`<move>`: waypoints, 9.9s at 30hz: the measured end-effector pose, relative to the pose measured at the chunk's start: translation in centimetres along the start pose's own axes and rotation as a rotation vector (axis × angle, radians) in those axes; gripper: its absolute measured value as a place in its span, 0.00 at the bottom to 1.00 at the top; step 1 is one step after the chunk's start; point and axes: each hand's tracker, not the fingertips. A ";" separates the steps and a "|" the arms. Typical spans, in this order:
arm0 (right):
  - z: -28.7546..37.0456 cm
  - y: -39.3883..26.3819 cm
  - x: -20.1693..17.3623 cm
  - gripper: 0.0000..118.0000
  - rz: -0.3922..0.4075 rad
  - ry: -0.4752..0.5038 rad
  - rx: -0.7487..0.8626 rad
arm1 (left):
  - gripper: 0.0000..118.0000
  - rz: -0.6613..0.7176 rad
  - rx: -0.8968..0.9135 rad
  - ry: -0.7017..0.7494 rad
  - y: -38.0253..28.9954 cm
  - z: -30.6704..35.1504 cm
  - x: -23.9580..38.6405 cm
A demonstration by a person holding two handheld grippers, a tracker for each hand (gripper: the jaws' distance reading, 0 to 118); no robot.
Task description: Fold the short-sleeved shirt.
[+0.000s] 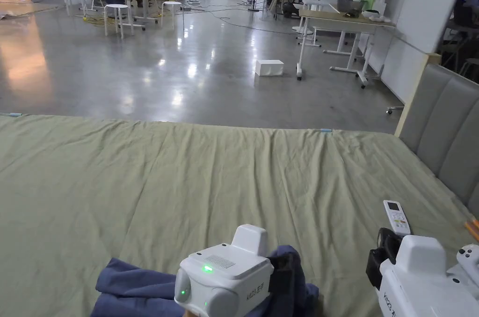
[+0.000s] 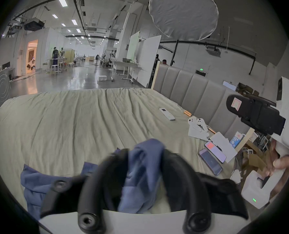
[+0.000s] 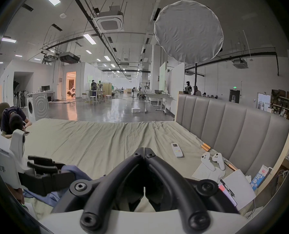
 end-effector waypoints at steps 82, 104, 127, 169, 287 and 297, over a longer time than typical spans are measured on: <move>-12.1 -10.0 -2.8 0.54 0.081 0.186 -0.570 | 0.05 0.217 -0.250 0.570 -10.0 12.5 -21.7; -14.7 -9.1 -4.7 0.04 0.045 0.213 -0.590 | 0.05 0.204 -0.231 0.564 -9.1 13.2 -20.8; -7.8 11.7 -0.2 0.04 0.114 0.107 -0.050 | 0.05 0.093 0.137 0.650 8.6 24.3 -23.2; -20.5 30.5 -5.1 0.03 0.159 -0.009 0.177 | 0.05 -0.049 0.280 0.757 32.3 19.6 -27.4; -8.3 -3.1 -8.4 0.00 0.028 0.074 -0.131 | 0.33 0.399 -0.165 0.613 0.1 3.4 -36.3; -10.5 -6.1 -6.3 0.00 0.009 0.020 -0.231 | 0.59 0.397 -0.401 0.588 -1.6 -2.7 -39.5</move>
